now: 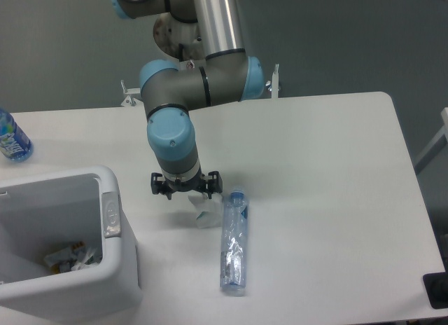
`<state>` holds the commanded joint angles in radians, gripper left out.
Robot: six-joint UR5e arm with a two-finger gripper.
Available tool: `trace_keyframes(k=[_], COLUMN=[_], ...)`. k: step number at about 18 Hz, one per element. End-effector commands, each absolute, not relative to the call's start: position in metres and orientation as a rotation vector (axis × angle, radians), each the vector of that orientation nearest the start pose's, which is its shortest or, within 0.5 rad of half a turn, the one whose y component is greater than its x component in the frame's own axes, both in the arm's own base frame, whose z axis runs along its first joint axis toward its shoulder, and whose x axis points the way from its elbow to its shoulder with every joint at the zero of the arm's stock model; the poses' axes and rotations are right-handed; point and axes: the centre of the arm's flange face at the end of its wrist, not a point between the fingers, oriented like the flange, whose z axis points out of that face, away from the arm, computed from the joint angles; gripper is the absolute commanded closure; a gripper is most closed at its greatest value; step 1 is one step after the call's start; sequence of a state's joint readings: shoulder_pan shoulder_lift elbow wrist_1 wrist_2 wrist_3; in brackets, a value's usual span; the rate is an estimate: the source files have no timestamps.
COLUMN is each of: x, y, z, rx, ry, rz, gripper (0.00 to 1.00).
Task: Place the trash in the trash can
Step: 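Lower the open gripper over the white wrapper and close on it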
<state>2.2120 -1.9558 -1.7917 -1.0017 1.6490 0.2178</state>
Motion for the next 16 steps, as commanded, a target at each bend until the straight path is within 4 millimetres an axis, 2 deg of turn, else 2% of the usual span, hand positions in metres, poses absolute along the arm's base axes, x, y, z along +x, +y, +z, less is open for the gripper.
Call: trace_keyframes(k=[7, 8, 12, 16], x=[-0.2500, -0.2503, -0.2516, -0.2511], y=[0.5364, 0.5368, 0.5371, 0.5362], z=[0.2284, 0.2290, 0.2270, 0.2257], rx=[-3.154, -3.150, -3.150, -3.154], ry=[-0.684, -0.693, -0.703, -0.703], rz=[0.163, 0.164, 0.163, 0.163], gripper=[0.01, 0.06, 0.15, 0.33])
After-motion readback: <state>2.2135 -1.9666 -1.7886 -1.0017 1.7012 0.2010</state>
